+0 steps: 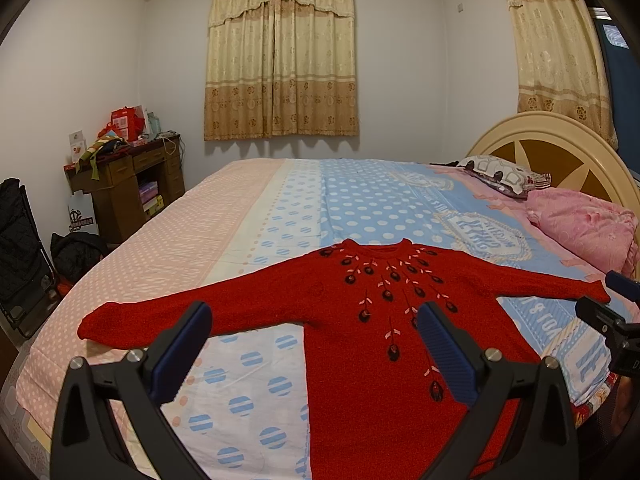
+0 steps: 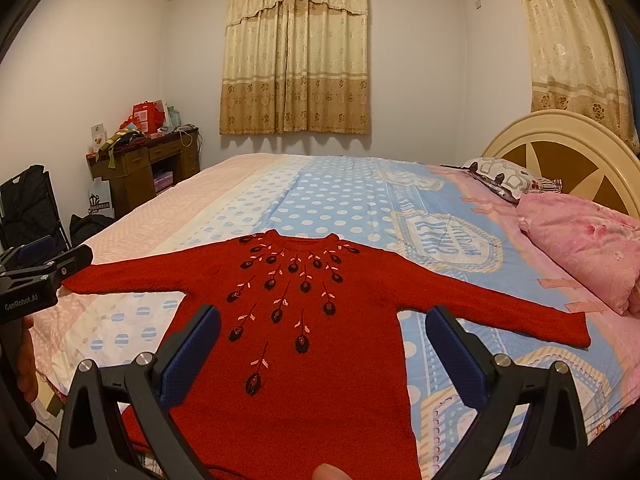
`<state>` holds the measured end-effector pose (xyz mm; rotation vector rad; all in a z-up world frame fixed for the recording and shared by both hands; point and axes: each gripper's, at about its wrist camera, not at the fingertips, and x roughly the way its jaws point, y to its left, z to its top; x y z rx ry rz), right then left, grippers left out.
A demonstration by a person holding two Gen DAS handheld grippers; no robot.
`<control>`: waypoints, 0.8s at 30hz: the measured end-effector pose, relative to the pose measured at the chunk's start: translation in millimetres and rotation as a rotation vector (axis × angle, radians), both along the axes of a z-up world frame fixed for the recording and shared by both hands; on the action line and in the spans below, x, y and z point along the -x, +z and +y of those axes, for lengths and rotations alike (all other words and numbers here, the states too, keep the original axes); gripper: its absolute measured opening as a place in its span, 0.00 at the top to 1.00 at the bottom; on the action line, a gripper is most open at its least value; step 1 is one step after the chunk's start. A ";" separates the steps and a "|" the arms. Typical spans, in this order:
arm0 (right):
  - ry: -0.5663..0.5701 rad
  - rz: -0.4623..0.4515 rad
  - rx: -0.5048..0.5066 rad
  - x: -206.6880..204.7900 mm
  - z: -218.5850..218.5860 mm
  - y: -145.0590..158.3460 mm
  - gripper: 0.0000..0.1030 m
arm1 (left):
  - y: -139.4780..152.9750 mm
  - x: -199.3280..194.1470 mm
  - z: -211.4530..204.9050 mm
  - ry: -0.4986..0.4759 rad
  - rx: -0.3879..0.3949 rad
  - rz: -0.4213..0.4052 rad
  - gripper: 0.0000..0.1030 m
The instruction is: Fold small clothes
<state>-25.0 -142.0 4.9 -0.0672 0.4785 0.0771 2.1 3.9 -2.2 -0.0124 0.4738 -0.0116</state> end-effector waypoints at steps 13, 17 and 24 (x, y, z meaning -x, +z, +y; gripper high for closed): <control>0.000 0.001 0.002 -0.5 0.2 0.6 0.01 | -0.2 -0.2 0.7 -0.001 0.001 0.000 0.00; 0.001 0.005 0.003 -0.4 0.8 -0.3 0.01 | -0.1 0.0 0.2 -0.001 0.002 0.001 0.00; 0.003 0.010 0.000 -0.6 0.0 -1.7 0.01 | -3.2 -2.4 3.4 0.001 0.000 0.004 0.00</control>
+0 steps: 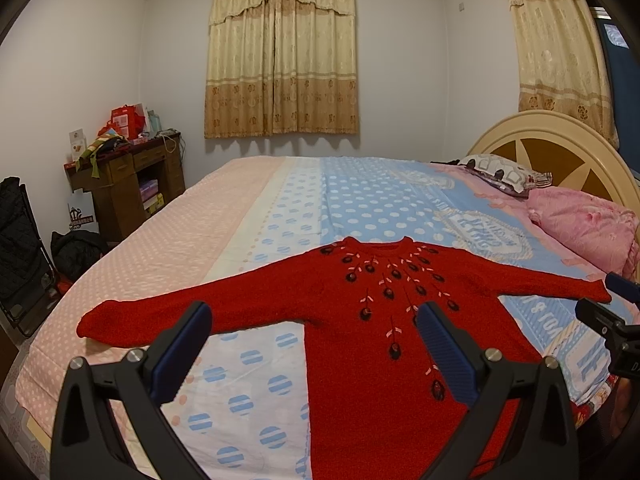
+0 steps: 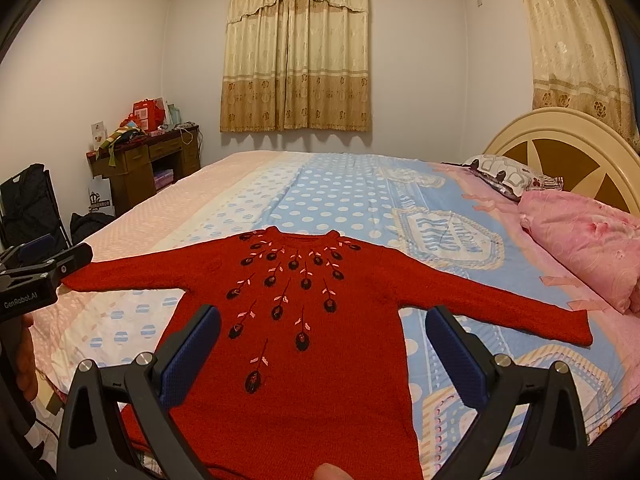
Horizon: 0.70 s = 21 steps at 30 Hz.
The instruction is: Fold small clothes
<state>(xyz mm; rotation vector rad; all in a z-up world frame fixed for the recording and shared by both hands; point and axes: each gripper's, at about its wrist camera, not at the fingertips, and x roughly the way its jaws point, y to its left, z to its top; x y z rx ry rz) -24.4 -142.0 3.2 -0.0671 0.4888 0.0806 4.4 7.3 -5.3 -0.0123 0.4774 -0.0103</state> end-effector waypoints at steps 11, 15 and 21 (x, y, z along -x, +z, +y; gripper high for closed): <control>-0.024 0.054 -0.040 -18.9 -22.5 -19.6 0.01 | -16.6 -12.1 -0.3 0.008 -0.002 0.039 0.00; -0.072 0.085 -0.043 -31.7 -47.4 -33.1 0.01 | -28.7 -18.4 -5.0 0.001 -0.008 0.059 0.00; -0.166 0.159 -0.063 -51.6 -101.8 -64.9 0.01 | -59.2 -31.3 -22.3 -0.024 -0.039 0.114 0.00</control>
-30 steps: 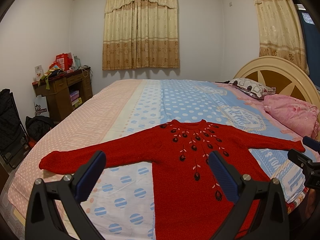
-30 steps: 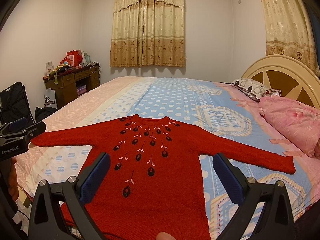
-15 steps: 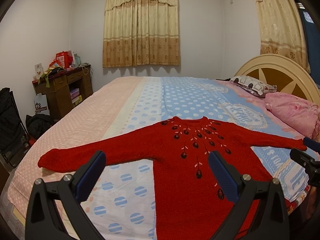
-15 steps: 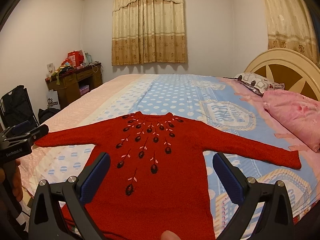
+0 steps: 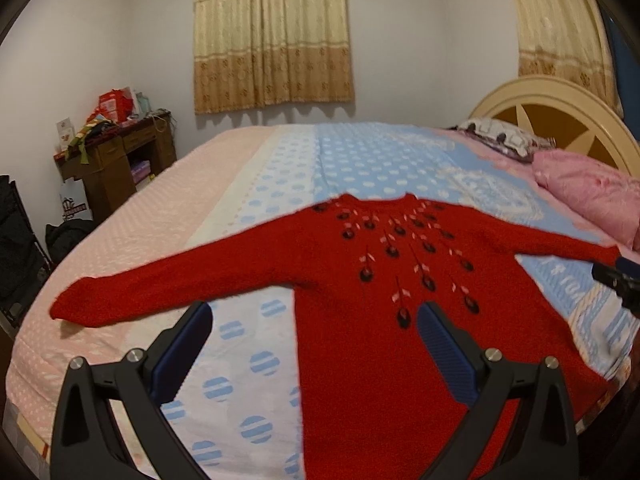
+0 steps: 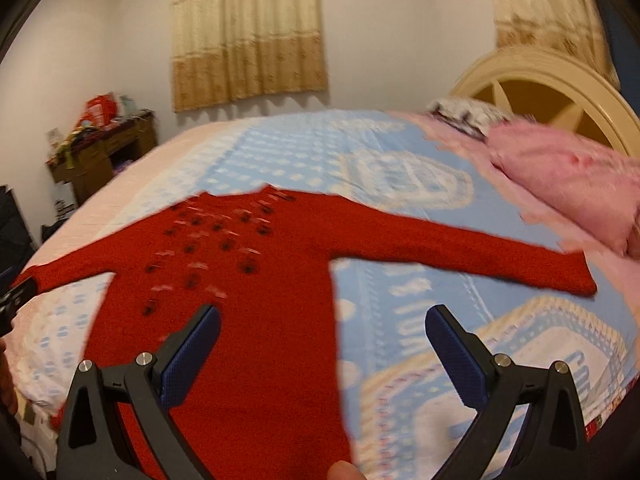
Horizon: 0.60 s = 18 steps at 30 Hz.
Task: Fold small clothes
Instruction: 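Move the right gripper to the red cardigan's sleeve cuff and grasp it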
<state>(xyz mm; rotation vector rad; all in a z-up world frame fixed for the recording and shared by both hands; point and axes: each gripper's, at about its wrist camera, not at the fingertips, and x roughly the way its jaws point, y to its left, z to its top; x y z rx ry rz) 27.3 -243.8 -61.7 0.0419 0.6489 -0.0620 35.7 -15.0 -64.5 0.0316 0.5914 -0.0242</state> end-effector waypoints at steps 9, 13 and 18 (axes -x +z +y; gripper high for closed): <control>-0.294 0.067 -0.110 -8.8 -135.1 -30.5 0.03 | -32.3 -35.5 -7.9 -0.040 -0.078 0.050 0.00; -0.409 0.028 -0.148 4.0 -189.1 -20.7 0.14 | -40.8 -48.5 0.5 -0.020 -0.077 0.056 0.00; -0.535 0.005 -0.179 12.6 -248.1 -8.3 0.22 | -48.5 -60.2 14.5 0.025 -0.079 0.059 0.00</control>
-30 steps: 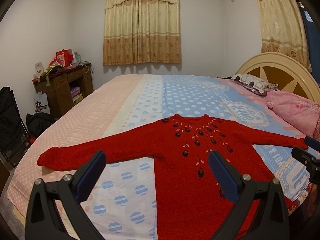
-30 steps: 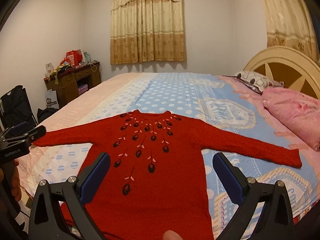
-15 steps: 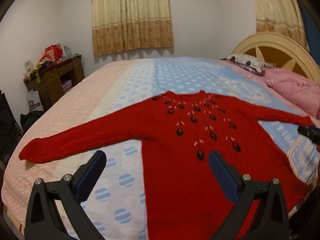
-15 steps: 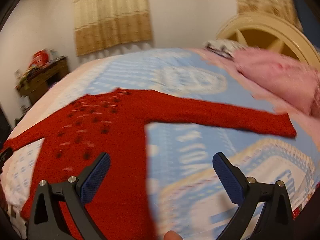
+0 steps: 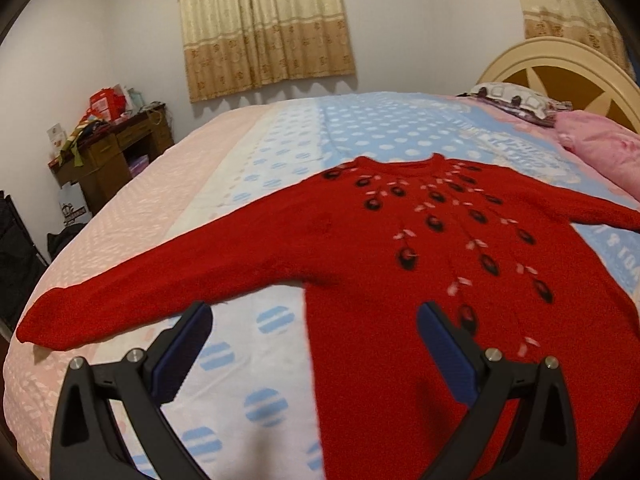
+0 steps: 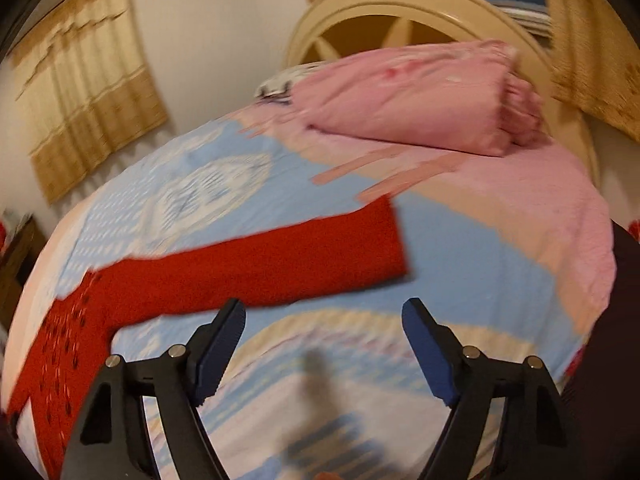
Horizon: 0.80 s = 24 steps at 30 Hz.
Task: Fold small clothes
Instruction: 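Move the right gripper to the red cardigan's sleeve cuff and grasp it, then lift the held sleeve and fold it across the cardigan body, then open the right gripper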
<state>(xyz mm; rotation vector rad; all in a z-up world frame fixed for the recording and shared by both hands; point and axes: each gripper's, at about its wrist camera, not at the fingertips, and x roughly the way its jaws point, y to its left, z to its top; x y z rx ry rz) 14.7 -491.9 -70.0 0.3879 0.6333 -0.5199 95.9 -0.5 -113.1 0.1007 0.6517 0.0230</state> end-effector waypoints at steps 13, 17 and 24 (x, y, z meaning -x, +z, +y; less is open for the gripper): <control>-0.045 0.065 -0.124 -32.6 -57.4 -16.6 0.54 | -6.1 -20.6 19.5 0.044 0.058 0.026 0.00; 0.018 0.094 -0.126 -49.7 -51.1 -18.8 0.80 | -8.4 -20.5 22.3 0.047 0.063 0.033 0.00; 0.104 0.086 -0.044 -77.5 -19.6 0.1 0.82 | -4.9 -17.9 25.6 0.027 0.087 0.033 0.00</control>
